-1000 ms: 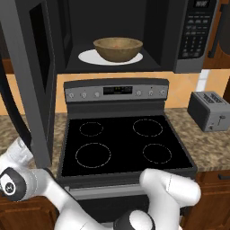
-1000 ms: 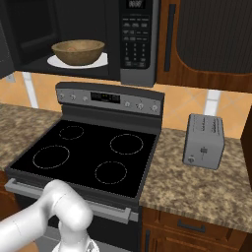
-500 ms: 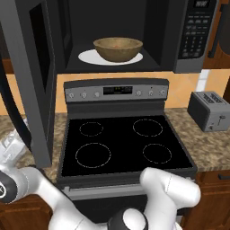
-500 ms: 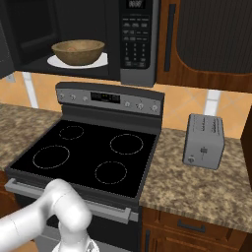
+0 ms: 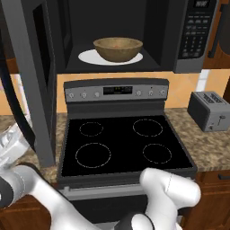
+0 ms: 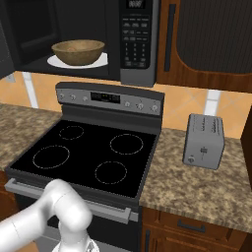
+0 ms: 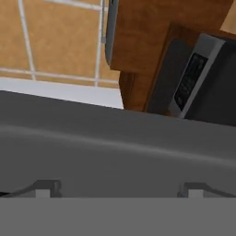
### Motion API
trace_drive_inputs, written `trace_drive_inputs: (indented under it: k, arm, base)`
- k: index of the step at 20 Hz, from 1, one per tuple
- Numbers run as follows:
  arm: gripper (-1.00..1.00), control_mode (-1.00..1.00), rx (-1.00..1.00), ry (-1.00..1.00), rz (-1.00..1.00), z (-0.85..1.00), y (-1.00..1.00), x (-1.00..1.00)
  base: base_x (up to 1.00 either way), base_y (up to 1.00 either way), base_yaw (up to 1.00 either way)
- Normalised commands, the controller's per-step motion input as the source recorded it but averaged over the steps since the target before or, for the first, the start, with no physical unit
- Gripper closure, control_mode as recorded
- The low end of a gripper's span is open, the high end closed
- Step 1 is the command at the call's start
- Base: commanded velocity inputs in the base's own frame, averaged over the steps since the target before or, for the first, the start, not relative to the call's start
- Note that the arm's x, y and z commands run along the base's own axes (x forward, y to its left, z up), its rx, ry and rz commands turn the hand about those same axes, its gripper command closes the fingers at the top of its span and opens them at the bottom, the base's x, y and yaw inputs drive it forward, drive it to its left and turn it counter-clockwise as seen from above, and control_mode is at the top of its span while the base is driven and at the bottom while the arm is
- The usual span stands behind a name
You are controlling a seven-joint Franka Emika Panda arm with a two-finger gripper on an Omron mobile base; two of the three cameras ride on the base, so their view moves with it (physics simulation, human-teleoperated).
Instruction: Pick the onion from the sink and place it in the bowl. Then pick the bowl and place it in the microwave. Then close the microwave door and press the start button.
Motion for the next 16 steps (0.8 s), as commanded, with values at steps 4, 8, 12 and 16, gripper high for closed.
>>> trace_drive_inputs:
  k: [4,8,12,16]
  arm:
    - [-1.00,-1.00,0.13,-0.02,0.02,0.31,-1.00,-0.44]
    - [-1.00,-1.00,0.12,0.00,0.09,0.48,-1.00,-0.29]
    - [-1.00,-1.00,0.15,0.00,0.18,0.55,-1.00,-0.09]
    - [-1.00,-1.00,0.16,-0.01,0.26,0.31,-1.00,0.00]
  base:
    - [0.00,0.00,0.00]
    - [0.00,0.00,0.00]
    - [0.00,0.00,0.00]
    - [0.00,0.00,0.00]
